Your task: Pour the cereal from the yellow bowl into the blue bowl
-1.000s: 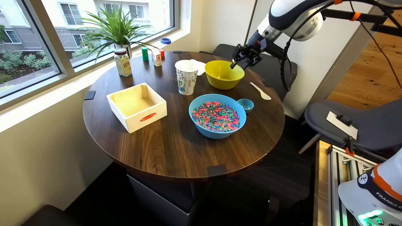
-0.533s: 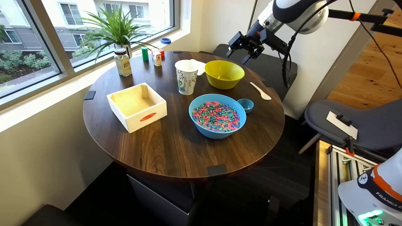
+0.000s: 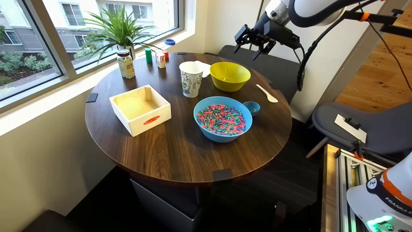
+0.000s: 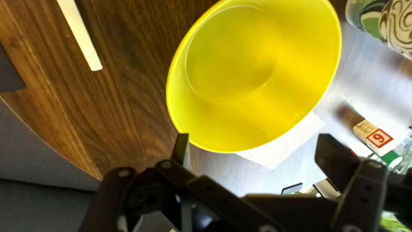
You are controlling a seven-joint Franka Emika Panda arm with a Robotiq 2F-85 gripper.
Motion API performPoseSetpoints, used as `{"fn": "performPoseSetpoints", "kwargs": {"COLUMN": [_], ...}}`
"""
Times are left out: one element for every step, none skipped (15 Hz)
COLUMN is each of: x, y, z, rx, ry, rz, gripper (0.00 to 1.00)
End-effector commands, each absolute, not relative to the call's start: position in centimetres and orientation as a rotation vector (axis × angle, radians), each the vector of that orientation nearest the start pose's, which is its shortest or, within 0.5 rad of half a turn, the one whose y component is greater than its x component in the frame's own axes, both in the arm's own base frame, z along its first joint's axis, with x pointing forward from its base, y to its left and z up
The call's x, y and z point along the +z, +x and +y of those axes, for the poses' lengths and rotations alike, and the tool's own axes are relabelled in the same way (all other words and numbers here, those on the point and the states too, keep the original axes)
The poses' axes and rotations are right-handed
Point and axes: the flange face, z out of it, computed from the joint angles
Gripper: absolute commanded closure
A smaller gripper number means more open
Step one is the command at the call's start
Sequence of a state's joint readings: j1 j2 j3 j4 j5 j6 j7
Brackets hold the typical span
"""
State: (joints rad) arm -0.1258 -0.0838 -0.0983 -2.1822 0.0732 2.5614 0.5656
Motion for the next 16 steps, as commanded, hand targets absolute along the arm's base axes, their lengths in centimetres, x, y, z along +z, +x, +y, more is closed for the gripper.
{"fn": "performPoseSetpoints", "kwargs": {"x": [48.6,48.9,49.2,49.5,49.8,50.0,50.4,50.8,51.1,51.4,51.1,51.4,51.6,51.7,51.8,51.8], "y": [52.3,52.0,51.8,51.6,51.4,51.1,50.8,50.6,50.2,49.7,51.4,51.1,50.8,50.6,50.4,50.4], "z": [-10.2,-9.6,-9.0,-8.5,-8.0,-7.5,-7.0,-6.5,-5.9,-5.1,-6.3,-5.8,-5.4,-5.2,-5.3,-5.3], "rx": [-0.707,-0.718,-0.732,-0.745,-0.761,-0.78,-0.789,-0.812,-0.823,-0.819,-0.811,-0.819,-0.824,-0.827,-0.828,-0.828], "ry": [-2.716,-2.727,-2.734,-2.736,-2.74,-2.744,-2.745,-2.74,-2.743,-2.748,-2.742,-2.746,-2.748,-2.75,-2.751,-2.752], "rz": [1.26,1.264,1.265,1.262,1.263,1.262,1.246,1.227,1.203,1.118,1.178,1.154,1.142,1.135,1.132,1.13], "gripper": [0.0,0.0,0.0,0.0,0.0,0.0,0.0,0.0,0.0,0.0,0.0,0.0,0.0,0.0,0.0,0.0]}}
